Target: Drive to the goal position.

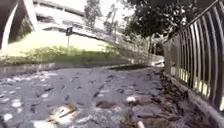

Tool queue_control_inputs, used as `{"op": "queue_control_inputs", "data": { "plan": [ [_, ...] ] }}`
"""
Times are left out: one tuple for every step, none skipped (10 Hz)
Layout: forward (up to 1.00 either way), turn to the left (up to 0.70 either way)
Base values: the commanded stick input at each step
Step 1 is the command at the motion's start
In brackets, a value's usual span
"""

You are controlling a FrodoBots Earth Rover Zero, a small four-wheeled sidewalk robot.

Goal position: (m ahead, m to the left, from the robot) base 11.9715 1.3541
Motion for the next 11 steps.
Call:
{"op": "queue_control_inputs", "data": {
  "plan": [
    [0.5, 0.12],
    [0.5, 0.11],
    [0.5, 0.04],
    [0.5, 0.0],
    [0.63, 0.0],
    [0.7, -0.14],
    [0.7, -0.35],
    [0.7, -0.35],
    [0.7, -0.35],
    [0.7, -0.35],
    [0.7, -0.35]
  ]
}}
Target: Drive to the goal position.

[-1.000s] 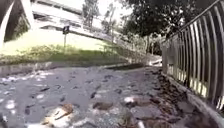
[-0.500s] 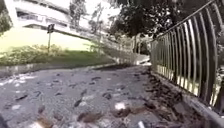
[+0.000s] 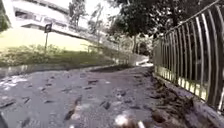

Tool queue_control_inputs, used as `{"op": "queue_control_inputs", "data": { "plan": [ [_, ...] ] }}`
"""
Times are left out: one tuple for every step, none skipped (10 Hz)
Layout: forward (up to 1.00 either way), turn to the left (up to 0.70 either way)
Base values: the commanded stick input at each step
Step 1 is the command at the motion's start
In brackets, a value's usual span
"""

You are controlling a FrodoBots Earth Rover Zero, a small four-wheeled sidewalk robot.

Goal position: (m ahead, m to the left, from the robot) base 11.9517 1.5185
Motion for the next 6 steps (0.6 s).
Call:
{"op": "queue_control_inputs", "data": {
  "plan": [
    [0.7, -0.35],
    [0.7, -0.32],
    [0.7, -0.15],
    [0.7, 0.03],
    [0.7, 0.0],
    [0.7, 0.0]
  ]
}}
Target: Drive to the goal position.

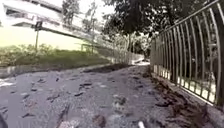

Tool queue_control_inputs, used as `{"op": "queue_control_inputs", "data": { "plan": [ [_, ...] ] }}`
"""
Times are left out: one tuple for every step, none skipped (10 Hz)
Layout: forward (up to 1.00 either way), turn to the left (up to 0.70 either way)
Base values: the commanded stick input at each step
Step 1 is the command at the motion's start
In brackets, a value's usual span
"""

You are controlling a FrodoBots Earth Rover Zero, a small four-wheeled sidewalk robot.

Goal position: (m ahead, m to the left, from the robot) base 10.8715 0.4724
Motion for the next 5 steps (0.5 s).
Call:
{"op": "queue_control_inputs", "data": {
  "plan": [
    [0.7, 0.0],
    [0.7, 0.02],
    [0.7, 0.03],
    [0.7, 0.0],
    [0.7, 0.0]
  ]
}}
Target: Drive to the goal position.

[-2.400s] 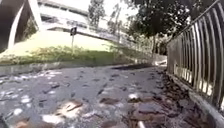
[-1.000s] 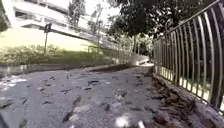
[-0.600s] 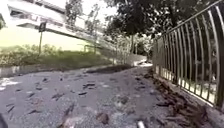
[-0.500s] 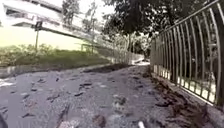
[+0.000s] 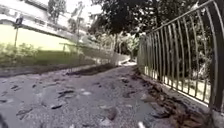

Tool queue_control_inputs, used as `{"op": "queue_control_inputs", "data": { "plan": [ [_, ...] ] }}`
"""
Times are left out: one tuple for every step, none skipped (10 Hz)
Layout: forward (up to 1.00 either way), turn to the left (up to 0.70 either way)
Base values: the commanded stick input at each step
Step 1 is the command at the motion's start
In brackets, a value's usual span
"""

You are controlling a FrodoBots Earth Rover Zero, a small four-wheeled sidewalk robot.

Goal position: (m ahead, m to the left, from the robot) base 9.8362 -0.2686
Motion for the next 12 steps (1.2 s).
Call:
{"op": "queue_control_inputs", "data": {
  "plan": [
    [0.7, 0.0],
    [0.7, 0.0],
    [0.7, 0.03],
    [0.7, 0.05],
    [0.7, -0.17],
    [0.7, -0.35],
    [0.7, -0.35],
    [0.7, -0.35],
    [0.7, -0.29],
    [0.7, 0.07],
    [0.7, 0.05],
    [0.7, 0.01]
  ]
}}
